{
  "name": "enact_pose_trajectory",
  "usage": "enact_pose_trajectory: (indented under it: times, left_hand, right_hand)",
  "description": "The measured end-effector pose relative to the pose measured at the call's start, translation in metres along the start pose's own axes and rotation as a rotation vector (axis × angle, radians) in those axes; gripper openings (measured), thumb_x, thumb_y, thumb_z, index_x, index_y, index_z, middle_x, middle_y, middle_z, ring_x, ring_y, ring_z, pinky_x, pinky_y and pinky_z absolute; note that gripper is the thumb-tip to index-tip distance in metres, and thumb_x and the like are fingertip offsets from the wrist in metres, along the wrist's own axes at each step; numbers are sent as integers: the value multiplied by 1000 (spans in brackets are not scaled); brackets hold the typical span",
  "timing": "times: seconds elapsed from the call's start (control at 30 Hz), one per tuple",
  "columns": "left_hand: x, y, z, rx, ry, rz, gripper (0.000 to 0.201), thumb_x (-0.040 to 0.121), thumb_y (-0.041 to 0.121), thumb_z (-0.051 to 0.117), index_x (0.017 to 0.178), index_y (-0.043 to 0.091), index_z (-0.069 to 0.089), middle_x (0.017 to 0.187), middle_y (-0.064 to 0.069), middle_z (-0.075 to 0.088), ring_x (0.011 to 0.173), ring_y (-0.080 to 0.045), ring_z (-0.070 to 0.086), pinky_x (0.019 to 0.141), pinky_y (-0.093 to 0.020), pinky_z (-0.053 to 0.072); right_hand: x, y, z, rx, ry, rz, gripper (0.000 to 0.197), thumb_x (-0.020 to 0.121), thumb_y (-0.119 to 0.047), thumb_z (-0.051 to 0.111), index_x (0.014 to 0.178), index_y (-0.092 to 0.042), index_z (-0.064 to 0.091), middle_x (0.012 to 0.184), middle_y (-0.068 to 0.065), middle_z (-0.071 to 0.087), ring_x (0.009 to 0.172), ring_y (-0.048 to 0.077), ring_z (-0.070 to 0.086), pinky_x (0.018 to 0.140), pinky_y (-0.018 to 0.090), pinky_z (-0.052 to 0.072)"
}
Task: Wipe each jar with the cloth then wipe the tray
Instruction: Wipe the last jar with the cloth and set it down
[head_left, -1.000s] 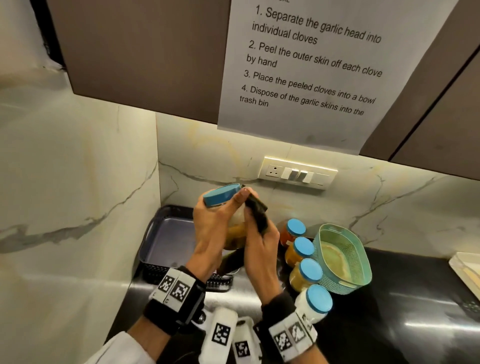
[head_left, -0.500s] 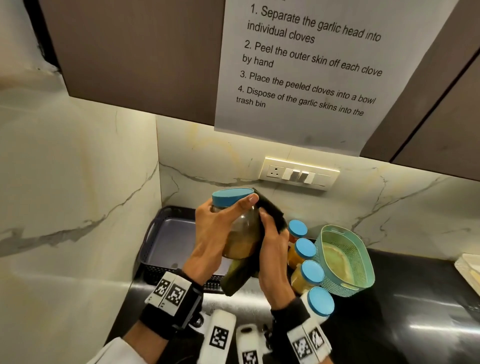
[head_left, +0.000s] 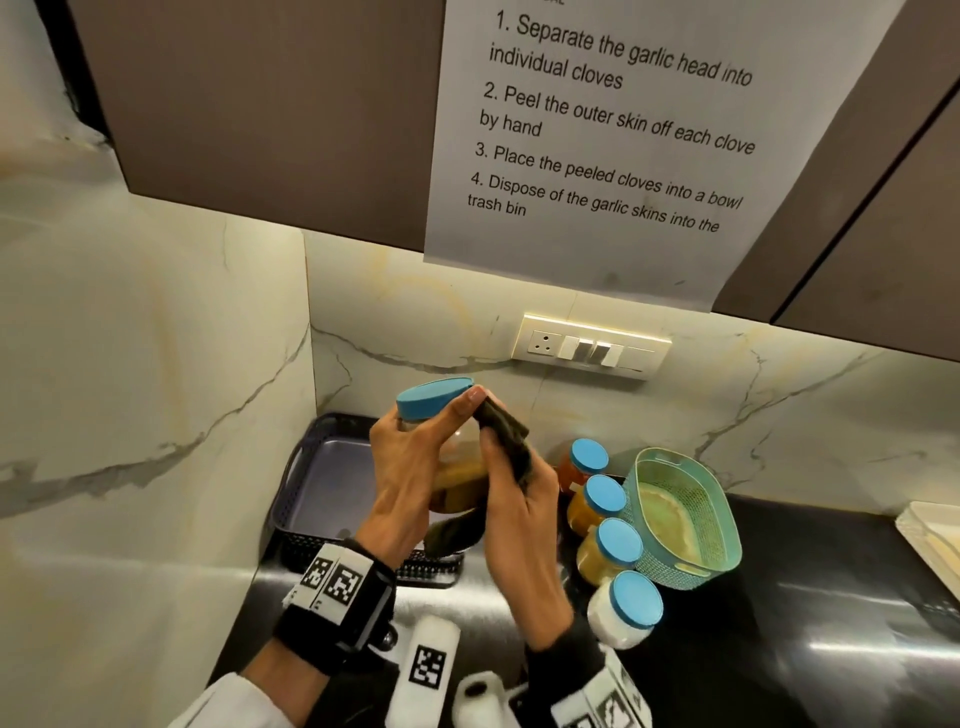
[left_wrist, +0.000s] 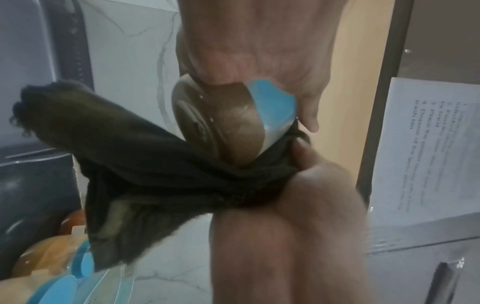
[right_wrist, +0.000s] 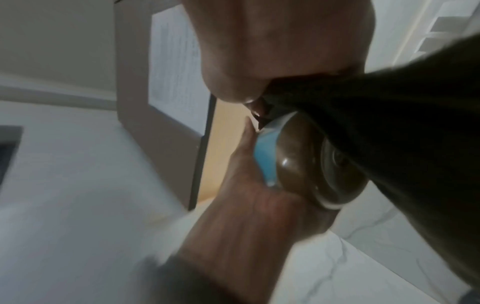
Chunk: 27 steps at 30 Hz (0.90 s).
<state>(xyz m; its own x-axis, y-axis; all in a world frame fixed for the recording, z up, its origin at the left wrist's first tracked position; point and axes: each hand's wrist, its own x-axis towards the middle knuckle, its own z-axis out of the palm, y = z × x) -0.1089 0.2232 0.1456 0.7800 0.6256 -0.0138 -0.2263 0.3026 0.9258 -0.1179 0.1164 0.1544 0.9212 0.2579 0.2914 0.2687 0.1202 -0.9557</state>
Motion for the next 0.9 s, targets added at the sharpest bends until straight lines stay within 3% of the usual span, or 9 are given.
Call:
enact_pose_trajectory:
  times: [0.17,0.23,0.33,0.43,0.53,0.6,0.67,0.8,0.9]
  left_hand:
    - [-5,-3,3,63,-60,41,54,55,52,80,101,29,65,96,8,74,89,-13,73,73,-20,61]
    - [-1,0,0,44,-41,30,58,49,57,81,98,28,67,94,6,75,89,-15,73,77,-25,61]
    - [4,-1,-8,21,3,16,66,46,62,82,99,23,71,93,2,77,93,-22,75,84,-34,62]
    - [0,-7,-6,25,-6,25,66,48,59,83,101,23,70,94,5,77,90,-15,75,78,-26,61]
    - [-6,-7,0,74,-62,60,53,58,50,80,104,26,66,92,13,74,80,-1,73,68,-15,58]
    - [-2,-1,0,71,-51,45,52,56,52,81,99,28,68,91,10,75,82,-5,73,71,-19,60]
    - [7,1,-5,48,2,26,66,48,60,85,100,21,72,92,2,78,87,-17,75,80,-31,62]
    - [16,-3,-10,20,60,19,85,49,62,85,113,8,74,98,-5,79,93,-24,76,85,-36,62]
    - [7,-16,-7,4,52,-44,80,52,60,87,112,9,73,98,-6,78,90,-22,74,81,-37,61]
  right_hand:
    - [32,4,-6,15,36,188,20,106,-34,49,111,-30,68,99,-7,75,98,14,72,77,23,58]
    - [14,10,-3,-52,56,80,21,105,-34,49,104,-32,70,88,-13,75,89,6,72,76,21,58]
    - [-10,14,4,-52,22,-30,27,100,-35,50,109,-19,71,85,-9,73,86,9,71,78,22,57]
    - [16,18,1,-25,37,114,22,105,-33,50,107,-27,71,92,-11,76,93,7,72,80,25,59]
    - [29,16,-3,25,38,226,26,105,-40,48,120,-28,67,108,-3,76,105,15,72,84,29,61]
    - [18,16,-2,5,50,120,22,104,-38,49,113,-33,68,98,-11,77,97,7,73,78,22,60]
    - [4,22,1,-3,35,26,26,103,-37,50,116,-27,69,95,-12,76,92,6,72,78,20,58]
    - [0,39,5,-95,-26,-54,45,103,-37,54,134,-7,62,106,6,74,93,11,71,80,25,59]
    - [17,44,2,-65,34,-20,23,105,-28,51,115,-24,72,96,-4,76,91,12,72,77,25,58]
